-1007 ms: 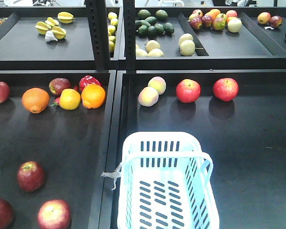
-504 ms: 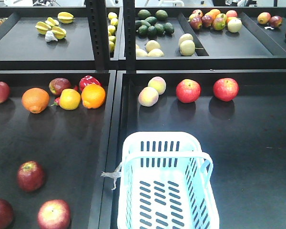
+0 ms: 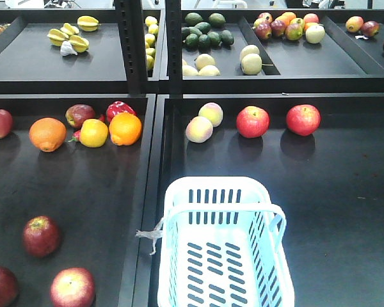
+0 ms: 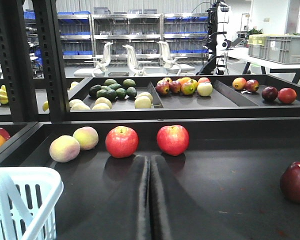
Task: Pick three apples into basket with both arms
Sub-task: 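Reach the left gripper over the blue basket handle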
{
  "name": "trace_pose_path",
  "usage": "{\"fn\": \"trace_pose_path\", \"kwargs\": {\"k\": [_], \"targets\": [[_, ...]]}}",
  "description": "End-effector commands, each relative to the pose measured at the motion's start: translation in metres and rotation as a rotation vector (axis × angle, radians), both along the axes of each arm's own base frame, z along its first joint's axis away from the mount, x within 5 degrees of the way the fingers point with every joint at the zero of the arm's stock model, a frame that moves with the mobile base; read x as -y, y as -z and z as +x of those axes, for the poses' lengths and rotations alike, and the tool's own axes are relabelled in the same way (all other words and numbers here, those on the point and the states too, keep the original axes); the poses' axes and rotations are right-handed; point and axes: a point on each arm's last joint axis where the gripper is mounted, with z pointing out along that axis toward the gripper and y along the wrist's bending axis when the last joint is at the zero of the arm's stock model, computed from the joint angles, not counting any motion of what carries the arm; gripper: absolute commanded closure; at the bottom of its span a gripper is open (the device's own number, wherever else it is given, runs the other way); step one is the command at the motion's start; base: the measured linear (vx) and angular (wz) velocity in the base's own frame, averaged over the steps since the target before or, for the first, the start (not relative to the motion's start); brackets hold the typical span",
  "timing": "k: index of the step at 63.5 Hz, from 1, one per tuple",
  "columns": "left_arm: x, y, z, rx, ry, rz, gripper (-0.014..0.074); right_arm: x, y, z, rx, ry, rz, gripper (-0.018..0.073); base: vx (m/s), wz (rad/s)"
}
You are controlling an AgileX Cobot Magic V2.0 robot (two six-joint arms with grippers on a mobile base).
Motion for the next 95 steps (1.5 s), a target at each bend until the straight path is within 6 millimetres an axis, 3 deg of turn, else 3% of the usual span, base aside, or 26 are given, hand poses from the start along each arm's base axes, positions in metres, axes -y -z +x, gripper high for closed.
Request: {"fn": "trace_pose_path", "kwargs": {"k": [1, 12, 29, 41, 52, 76, 95], "targets": [[0.007, -0.02, 0.008, 0.166, 0.088, 0.015, -0.0113, 0.0, -0.003, -0.001, 0.071, -0.001, -0.01, 0.0568, 0.0, 0.0], [0.03, -0.016, 0.028, 0.179, 0.365, 0.067, -0.0104, 0.0, -0.003, -0.001, 0.071, -0.001, -0.01, 0.0568, 0.0, 0.0], [0.069, 0.011, 0.078, 0.174, 0.712, 0.188, -0.0099, 0.0, -0.003, -0.001, 0.071, -0.001, -0.01, 0.0568, 0.0, 0.0], [0.095, 0.034, 0.107, 0.195, 0.824, 0.327, -0.0094, 0.0, -0.003, -0.001, 0.071, -0.001, -0.01, 0.0568, 0.0, 0.0], [0.127, 0.054, 0.117, 0.189, 0.928, 0.374, -0.0085, 0.0, -0.003, -0.001, 0.071, -0.001, -0.01, 0.0568, 0.0, 0.0], [0.196, 0.062, 0.14, 0.209, 1.075, 0.38, -0.0079, 0.0, -0.002, -0.001, 0.069, -0.001, -0.01, 0.0568, 0.0, 0.0], [0.242, 0.091, 0.161, 0.147, 1.166, 0.395, -0.0061, 0.0, -0.002, -0.001, 0.069, -0.001, -0.01, 0.0568, 0.0, 0.0]]}}
